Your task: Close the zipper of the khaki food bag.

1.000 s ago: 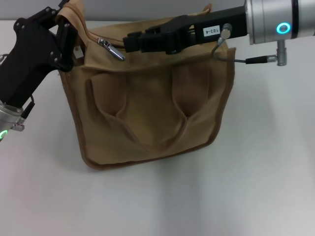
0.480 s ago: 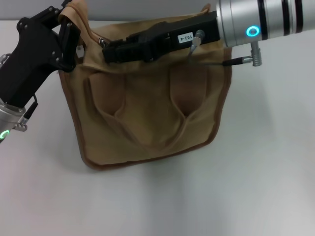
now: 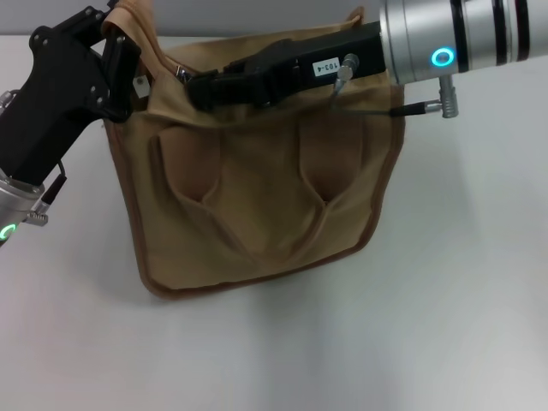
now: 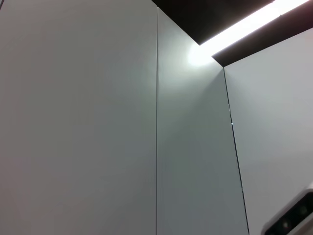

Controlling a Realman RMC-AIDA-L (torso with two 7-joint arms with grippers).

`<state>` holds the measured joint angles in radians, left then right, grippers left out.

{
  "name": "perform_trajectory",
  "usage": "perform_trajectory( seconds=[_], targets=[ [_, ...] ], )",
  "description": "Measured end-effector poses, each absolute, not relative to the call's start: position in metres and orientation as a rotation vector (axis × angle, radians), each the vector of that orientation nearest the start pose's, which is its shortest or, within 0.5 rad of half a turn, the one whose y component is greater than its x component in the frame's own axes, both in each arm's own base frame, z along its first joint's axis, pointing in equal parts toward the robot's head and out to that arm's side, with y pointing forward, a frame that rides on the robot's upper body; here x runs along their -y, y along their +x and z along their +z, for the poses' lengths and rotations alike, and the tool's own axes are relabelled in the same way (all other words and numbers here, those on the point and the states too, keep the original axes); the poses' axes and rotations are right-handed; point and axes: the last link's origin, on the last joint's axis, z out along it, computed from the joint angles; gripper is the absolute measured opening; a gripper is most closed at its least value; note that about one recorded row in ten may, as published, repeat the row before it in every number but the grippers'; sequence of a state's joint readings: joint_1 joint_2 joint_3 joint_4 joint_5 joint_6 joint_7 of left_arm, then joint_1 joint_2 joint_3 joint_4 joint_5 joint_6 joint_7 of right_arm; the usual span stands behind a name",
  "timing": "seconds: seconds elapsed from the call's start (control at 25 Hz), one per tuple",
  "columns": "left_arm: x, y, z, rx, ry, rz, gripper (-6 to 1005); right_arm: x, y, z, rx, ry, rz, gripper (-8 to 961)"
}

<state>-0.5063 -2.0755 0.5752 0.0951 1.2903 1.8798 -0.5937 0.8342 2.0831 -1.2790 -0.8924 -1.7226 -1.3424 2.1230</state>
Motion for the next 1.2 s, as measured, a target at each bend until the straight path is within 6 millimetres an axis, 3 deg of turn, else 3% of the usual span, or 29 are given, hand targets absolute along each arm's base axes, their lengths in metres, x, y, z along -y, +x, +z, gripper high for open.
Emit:
perform_trajectory(
  seconds=[0.44, 1.2],
  targets=[
    [-0.293, -0.244, 0.017, 0.126, -1.909, -1.461, 27, -0.380, 0.082, -0.030, -0.797, -2.958, 0.697, 14],
    [-0.296, -0.242, 0.017, 0.124, -1.911, -1.461, 27, -0.382, 0.088, -0.014, -0.819, -2.901, 0.765, 8]
  ],
)
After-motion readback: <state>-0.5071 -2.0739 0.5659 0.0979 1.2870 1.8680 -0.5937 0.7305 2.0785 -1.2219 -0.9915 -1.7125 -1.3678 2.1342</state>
